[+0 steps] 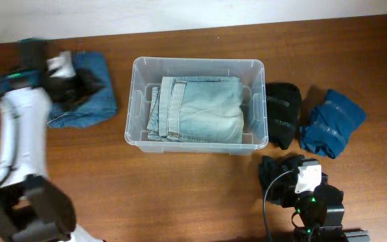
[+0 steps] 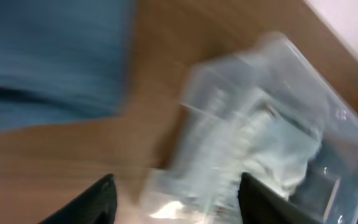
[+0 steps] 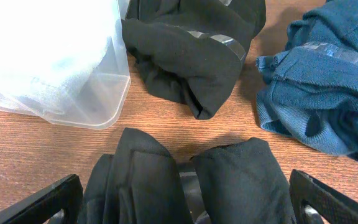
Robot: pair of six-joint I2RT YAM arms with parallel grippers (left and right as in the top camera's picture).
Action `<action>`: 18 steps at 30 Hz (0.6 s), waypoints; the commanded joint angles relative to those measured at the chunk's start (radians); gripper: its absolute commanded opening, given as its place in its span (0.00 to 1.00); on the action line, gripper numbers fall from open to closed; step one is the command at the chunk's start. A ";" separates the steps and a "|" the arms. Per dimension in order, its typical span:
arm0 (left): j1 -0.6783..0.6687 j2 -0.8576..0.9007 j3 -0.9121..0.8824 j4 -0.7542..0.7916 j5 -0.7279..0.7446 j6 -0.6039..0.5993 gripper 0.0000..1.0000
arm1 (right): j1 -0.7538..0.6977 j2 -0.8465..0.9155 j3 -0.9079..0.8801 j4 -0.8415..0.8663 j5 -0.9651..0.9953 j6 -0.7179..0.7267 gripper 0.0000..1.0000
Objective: Pack container
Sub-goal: 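Release the jeans and move the left gripper to the dark-blue jeans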
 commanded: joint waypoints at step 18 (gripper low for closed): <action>0.487 0.371 0.017 0.097 0.244 0.326 0.86 | -0.008 -0.008 -0.006 0.003 -0.009 -0.006 0.98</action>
